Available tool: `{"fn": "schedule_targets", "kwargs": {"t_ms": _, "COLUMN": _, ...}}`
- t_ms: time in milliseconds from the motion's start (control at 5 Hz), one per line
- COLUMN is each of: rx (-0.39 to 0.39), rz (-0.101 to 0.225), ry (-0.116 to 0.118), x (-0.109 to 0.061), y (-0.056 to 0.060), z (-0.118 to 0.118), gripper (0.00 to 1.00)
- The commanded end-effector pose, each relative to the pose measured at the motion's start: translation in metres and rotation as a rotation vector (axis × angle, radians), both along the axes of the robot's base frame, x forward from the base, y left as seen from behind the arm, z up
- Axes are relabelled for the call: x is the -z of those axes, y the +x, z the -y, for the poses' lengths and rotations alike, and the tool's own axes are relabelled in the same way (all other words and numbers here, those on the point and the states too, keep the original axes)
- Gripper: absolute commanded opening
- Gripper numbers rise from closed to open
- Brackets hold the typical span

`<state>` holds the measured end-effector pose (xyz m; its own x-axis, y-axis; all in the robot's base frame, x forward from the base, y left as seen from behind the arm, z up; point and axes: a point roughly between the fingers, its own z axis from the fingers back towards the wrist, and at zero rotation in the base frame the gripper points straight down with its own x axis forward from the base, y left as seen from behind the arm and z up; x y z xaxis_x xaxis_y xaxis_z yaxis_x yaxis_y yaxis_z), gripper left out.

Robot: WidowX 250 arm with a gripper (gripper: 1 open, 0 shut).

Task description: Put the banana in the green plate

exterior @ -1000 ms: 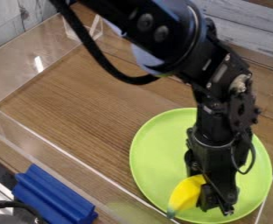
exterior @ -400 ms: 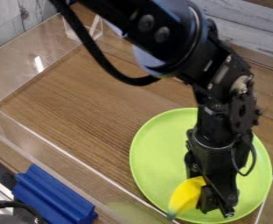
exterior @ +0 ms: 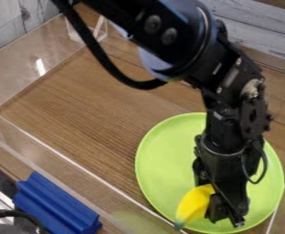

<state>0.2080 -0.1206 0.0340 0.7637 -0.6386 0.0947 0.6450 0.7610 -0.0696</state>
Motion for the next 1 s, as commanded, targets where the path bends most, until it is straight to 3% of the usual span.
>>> {"fn": "schedule_targets", "kwargs": {"t_ms": 0, "rx": 0.004, "rz": 0.043, "ry": -0.018, "x": -0.016, "y": 0.008, "z": 0.002, "gripper": 0.00}}
{"fn": "schedule_targets", "kwargs": {"t_ms": 800, "rx": -0.034, "rz": 0.035, "ry": -0.021, "x": -0.037, "y": 0.015, "z": -0.004, "gripper": 0.00}}
